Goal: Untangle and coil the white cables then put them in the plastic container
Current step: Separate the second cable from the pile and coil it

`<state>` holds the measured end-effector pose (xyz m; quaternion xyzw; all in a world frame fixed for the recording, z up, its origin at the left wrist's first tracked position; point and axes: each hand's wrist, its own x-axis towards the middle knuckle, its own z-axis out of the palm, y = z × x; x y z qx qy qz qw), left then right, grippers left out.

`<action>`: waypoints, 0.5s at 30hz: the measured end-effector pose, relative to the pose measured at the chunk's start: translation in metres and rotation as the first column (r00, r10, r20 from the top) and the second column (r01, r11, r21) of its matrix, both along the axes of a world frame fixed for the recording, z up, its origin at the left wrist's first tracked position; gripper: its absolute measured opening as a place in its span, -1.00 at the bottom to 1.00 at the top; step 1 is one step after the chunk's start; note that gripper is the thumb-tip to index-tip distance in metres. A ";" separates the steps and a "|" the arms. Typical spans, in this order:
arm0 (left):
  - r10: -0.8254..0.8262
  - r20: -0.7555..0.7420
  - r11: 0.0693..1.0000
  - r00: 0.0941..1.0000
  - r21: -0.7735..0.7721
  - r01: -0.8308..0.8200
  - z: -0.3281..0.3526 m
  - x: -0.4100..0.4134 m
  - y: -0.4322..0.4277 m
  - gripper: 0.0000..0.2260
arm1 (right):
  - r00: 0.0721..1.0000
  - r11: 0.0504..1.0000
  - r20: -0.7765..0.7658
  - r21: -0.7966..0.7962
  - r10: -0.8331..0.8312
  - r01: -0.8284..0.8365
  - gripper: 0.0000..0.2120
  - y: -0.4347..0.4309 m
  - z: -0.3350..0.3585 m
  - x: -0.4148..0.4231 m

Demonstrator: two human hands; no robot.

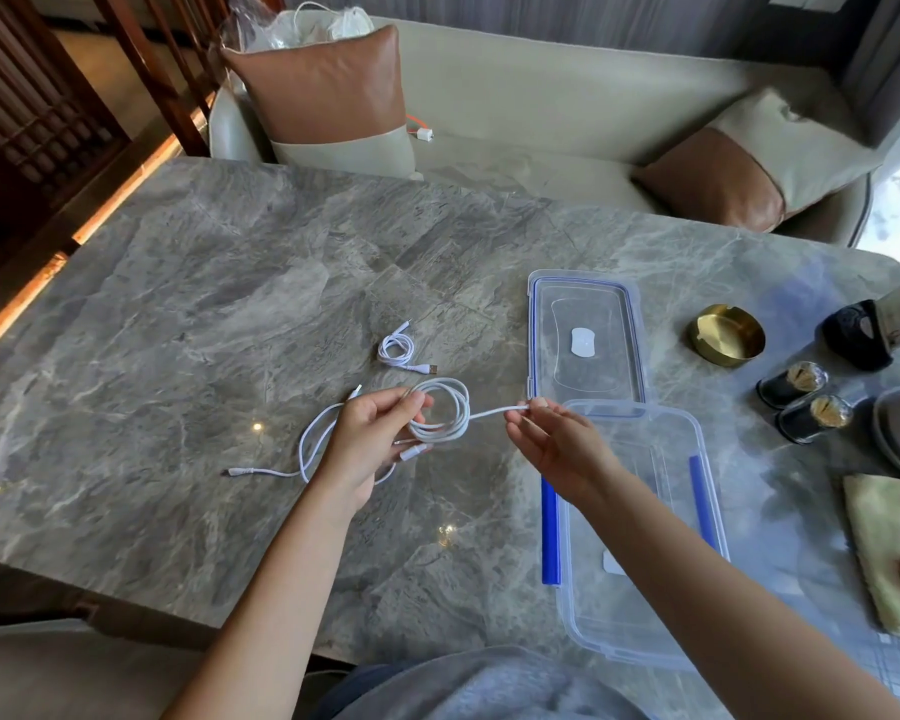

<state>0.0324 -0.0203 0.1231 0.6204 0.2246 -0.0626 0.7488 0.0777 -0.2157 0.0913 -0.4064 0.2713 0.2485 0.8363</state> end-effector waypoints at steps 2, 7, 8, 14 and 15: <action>0.019 -0.013 1.000 1.000 -0.023 -0.019 -0.001 0.000 -0.001 -0.83 | 1.000 0.999 -0.014 0.044 -0.027 0.028 -0.87 0.000 0.000 0.001; 0.084 -0.038 0.995 0.996 -0.058 -0.087 -0.006 0.000 -0.005 -0.84 | 0.998 0.982 0.026 0.179 -0.063 0.057 -0.91 0.001 0.004 -0.002; 0.107 -0.034 0.993 0.994 -0.049 -0.109 -0.007 0.000 -0.006 -0.85 | 0.996 0.981 0.069 0.189 -0.048 0.034 -0.89 0.001 0.006 -0.003; 0.254 0.018 0.964 0.967 0.075 -0.255 -0.019 0.004 -0.005 -0.78 | 0.841 0.942 0.450 -0.005 0.301 -0.335 -0.79 -0.004 0.024 -0.015; 0.256 0.032 0.960 0.966 0.111 -0.258 -0.022 0.004 -0.006 -0.77 | 0.766 0.919 0.516 -0.138 0.384 -0.369 -0.80 -0.004 0.027 -0.016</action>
